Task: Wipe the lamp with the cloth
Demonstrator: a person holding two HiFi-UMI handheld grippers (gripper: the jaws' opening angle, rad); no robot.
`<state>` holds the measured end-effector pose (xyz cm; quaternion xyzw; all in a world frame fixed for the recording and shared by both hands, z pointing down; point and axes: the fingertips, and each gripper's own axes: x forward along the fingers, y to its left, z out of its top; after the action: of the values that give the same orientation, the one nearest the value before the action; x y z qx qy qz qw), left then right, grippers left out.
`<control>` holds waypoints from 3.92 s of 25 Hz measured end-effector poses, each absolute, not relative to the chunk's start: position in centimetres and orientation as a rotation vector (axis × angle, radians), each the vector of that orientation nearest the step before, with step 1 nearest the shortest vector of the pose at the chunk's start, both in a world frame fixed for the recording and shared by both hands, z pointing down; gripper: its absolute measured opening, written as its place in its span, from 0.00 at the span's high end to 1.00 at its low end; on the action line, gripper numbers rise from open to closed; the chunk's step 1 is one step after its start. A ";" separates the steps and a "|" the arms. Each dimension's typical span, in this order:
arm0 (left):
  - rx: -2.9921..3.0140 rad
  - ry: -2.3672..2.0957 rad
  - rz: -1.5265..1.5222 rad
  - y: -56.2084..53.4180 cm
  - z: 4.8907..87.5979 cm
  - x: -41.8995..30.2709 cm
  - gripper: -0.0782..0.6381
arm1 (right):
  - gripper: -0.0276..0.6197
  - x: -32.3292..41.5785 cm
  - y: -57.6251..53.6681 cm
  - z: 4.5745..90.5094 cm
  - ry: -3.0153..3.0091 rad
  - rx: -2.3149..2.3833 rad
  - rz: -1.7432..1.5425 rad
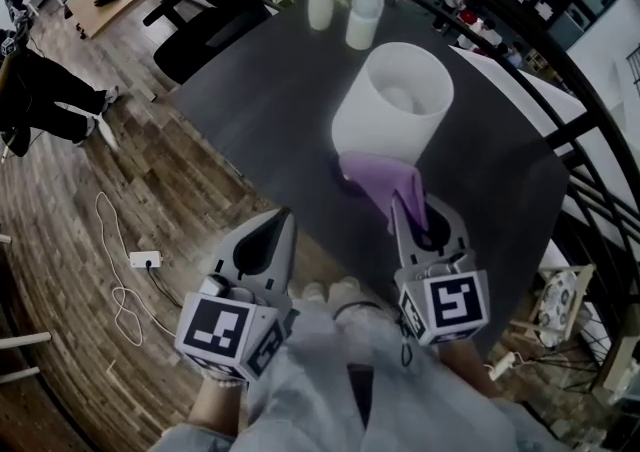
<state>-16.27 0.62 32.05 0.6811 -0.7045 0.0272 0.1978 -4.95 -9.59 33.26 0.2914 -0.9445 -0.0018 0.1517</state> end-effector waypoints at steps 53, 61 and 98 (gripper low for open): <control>1.797 -2.020 0.247 -4.0 31.8 -10.1 0.87 | 0.88 -6.6 -28.4 20.5 -2.986 0.827 -0.601; 1.772 -2.009 0.216 -3.7 32.5 -10.5 0.87 | 0.88 -7.8 -27.2 24.7 -2.996 0.643 -0.351; 2.108 -1.724 0.175 -11.8 32.2 -19.9 0.87 | 0.88 -4.4 -15.6 28.5 -2.745 1.167 -0.094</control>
<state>-19.85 -11.79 32.16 0.7561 -0.6183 0.0627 0.2051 -4.38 -15.61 28.47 0.3898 -0.9170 -0.0313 0.0784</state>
